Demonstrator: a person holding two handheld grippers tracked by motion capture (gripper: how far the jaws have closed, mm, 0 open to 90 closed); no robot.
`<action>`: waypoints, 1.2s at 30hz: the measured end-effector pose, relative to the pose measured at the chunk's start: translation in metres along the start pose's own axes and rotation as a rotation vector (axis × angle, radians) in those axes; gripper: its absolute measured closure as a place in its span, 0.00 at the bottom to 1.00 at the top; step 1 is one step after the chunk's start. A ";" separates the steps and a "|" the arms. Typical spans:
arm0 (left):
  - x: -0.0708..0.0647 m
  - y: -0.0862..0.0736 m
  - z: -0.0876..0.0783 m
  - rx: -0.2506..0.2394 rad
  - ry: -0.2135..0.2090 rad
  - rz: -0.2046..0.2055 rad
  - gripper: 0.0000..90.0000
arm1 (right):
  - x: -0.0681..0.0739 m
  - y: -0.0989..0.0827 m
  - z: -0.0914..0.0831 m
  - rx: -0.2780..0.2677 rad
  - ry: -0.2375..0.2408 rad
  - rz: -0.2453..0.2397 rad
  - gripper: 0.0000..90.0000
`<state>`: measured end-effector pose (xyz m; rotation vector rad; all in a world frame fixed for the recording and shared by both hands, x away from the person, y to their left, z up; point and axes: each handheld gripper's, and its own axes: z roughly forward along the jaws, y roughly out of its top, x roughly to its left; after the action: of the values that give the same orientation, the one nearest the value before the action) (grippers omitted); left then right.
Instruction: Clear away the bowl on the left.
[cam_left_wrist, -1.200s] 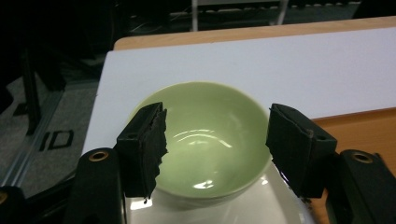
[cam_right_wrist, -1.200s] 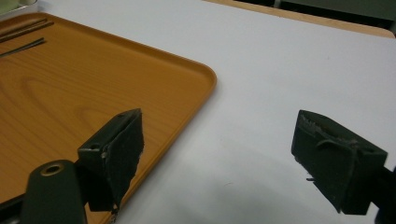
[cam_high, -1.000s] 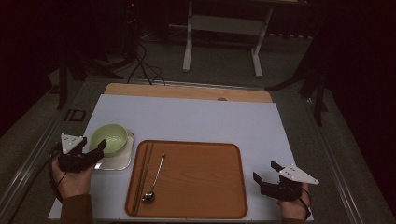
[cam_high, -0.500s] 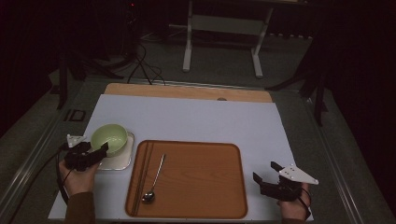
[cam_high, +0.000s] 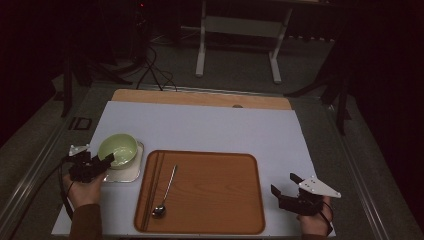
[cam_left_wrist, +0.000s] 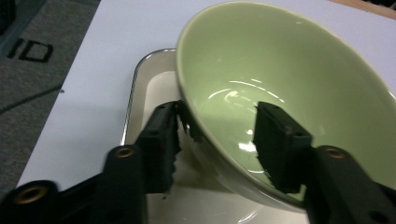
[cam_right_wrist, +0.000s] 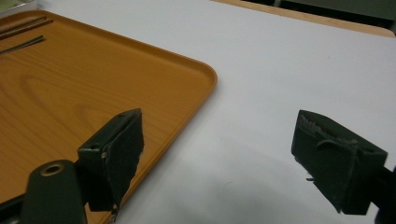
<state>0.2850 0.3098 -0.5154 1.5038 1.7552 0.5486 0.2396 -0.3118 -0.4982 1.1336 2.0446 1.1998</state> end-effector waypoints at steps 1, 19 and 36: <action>0.000 0.000 0.000 0.000 0.000 0.000 0.64 | 0.000 0.000 0.000 0.000 0.000 0.000 0.19; -0.001 -0.002 0.001 0.039 -0.006 -0.003 0.93 | 0.000 0.000 0.000 0.000 0.000 0.000 0.19; 0.004 -0.002 -0.006 -0.004 -0.075 -0.065 0.93 | 0.000 0.000 0.000 -0.001 0.001 0.001 0.19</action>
<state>0.2787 0.3138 -0.5141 1.4415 1.7377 0.4567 0.2397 -0.3120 -0.4979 1.1338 2.0436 1.2020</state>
